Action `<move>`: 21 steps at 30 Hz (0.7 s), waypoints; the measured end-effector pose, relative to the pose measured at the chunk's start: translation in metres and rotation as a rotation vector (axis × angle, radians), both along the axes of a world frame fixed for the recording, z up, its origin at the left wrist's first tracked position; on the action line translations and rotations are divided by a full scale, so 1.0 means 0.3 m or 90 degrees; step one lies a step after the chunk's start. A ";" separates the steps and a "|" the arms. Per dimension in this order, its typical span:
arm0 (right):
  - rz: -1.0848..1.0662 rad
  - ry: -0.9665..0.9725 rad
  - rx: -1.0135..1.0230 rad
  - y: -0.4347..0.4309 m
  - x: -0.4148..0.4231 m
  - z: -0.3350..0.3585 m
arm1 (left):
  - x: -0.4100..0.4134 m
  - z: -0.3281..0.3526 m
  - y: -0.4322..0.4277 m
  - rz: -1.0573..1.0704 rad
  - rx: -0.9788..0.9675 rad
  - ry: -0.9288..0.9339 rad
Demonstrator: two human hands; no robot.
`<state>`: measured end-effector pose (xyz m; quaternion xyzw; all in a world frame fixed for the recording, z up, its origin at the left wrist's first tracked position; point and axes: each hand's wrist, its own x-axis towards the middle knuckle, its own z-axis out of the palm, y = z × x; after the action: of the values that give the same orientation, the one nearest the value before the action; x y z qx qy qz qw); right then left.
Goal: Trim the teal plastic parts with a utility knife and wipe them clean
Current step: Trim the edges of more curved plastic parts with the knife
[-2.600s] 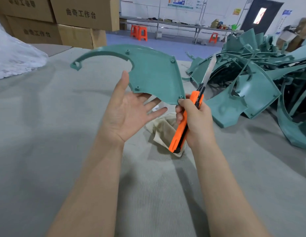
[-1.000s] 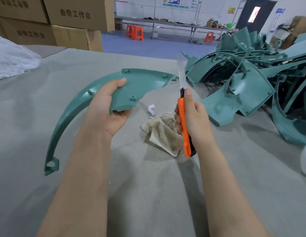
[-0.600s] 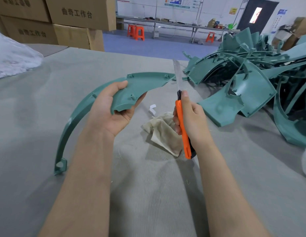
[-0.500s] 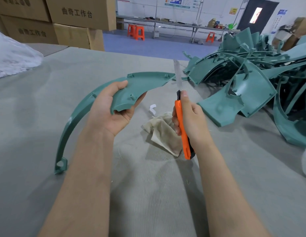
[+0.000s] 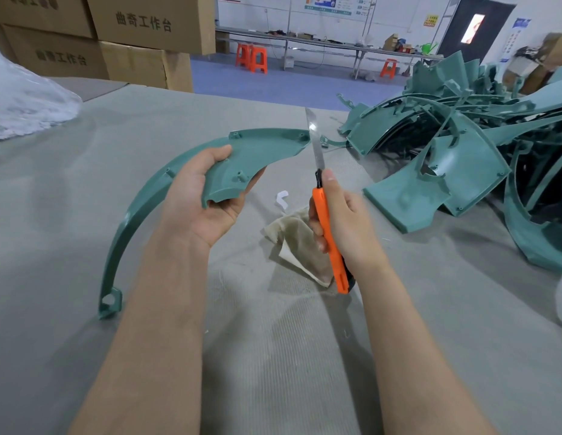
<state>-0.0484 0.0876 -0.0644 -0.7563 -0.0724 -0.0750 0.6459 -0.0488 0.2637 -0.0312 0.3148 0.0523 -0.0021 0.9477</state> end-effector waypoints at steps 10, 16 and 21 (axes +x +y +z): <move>0.025 -0.033 -0.018 0.037 -0.014 -0.003 | 0.041 -0.028 -0.011 0.072 0.000 0.016; -0.078 -0.068 -0.039 0.044 0.009 -0.027 | 0.036 -0.020 -0.024 0.092 -0.031 0.020; -0.127 -0.093 -0.064 0.075 0.009 -0.035 | 0.031 -0.015 -0.032 0.086 -0.047 0.019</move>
<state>-0.0457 0.1101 -0.0749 -0.7836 -0.0471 -0.1902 0.5896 -0.0394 0.2541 -0.0357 0.2750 0.0874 0.0556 0.9558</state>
